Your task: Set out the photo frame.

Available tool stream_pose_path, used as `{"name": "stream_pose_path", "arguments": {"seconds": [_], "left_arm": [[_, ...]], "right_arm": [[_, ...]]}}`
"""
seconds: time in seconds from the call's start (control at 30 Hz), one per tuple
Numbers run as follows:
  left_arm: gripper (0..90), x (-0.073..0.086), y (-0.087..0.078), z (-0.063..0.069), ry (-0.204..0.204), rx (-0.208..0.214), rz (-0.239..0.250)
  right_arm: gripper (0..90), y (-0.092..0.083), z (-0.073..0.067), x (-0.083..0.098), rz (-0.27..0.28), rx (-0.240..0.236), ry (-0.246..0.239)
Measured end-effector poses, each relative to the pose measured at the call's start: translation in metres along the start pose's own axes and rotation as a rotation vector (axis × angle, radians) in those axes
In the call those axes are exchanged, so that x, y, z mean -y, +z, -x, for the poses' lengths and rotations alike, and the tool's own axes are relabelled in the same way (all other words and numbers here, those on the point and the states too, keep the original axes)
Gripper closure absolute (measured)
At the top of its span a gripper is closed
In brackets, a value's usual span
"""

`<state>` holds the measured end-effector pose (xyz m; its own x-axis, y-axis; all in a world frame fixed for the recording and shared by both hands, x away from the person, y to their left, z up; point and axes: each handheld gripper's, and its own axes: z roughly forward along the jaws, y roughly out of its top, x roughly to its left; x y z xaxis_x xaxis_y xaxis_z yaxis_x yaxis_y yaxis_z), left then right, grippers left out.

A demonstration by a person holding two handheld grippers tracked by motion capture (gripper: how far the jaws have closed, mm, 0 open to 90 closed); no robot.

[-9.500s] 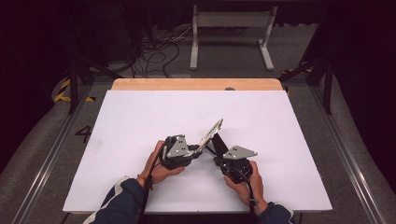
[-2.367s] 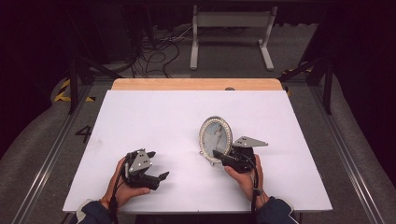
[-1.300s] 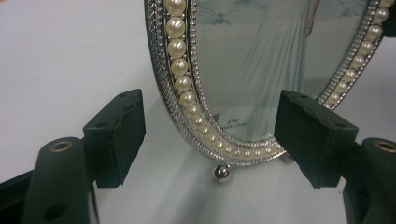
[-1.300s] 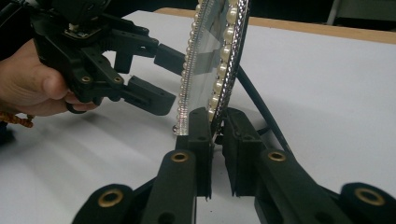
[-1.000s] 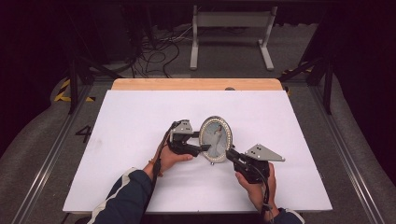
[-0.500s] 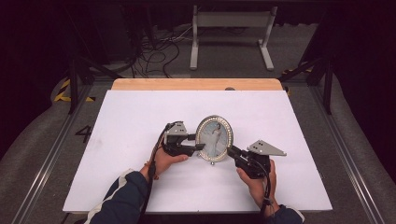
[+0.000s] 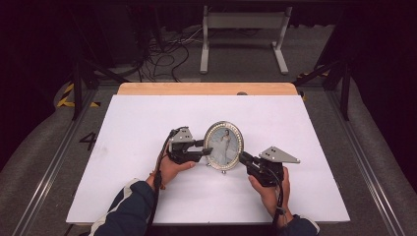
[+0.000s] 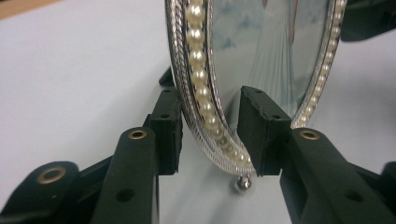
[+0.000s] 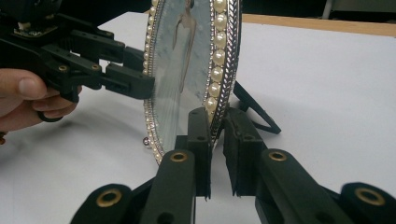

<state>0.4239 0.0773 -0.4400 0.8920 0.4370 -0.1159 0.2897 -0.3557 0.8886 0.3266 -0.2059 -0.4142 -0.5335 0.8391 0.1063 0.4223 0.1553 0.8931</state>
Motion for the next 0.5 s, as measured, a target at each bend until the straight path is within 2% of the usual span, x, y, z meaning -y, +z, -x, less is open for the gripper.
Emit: {"name": "stream_pose_path", "arguments": {"seconds": [0.13,0.17,0.3,0.33,0.5], "left_arm": [[60.1,-0.0026,-0.0017,-0.0005,-0.003,-0.012,0.059],[61.2,-0.0035,-0.0024,-0.0017,0.020,-0.017,0.054],[65.8,-0.0020,-0.0025,-0.0026,-0.007,-0.014,0.055],[65.8,-0.0023,-0.0029,-0.0030,0.003,-0.018,0.051],[67.4,-0.0020,-0.0038,-0.0039,-0.004,-0.007,0.049]], "right_arm": [[81.0,0.0012,-0.0024,0.0001,0.001,0.009,-0.004],[80.9,0.0017,-0.0027,0.0000,0.000,0.012,-0.009],[80.8,0.0023,-0.0031,0.0001,0.005,0.016,-0.012],[80.8,0.0025,-0.0033,0.0002,0.006,0.018,-0.014],[80.7,0.0027,-0.0025,0.0000,0.004,0.014,-0.011]]}}
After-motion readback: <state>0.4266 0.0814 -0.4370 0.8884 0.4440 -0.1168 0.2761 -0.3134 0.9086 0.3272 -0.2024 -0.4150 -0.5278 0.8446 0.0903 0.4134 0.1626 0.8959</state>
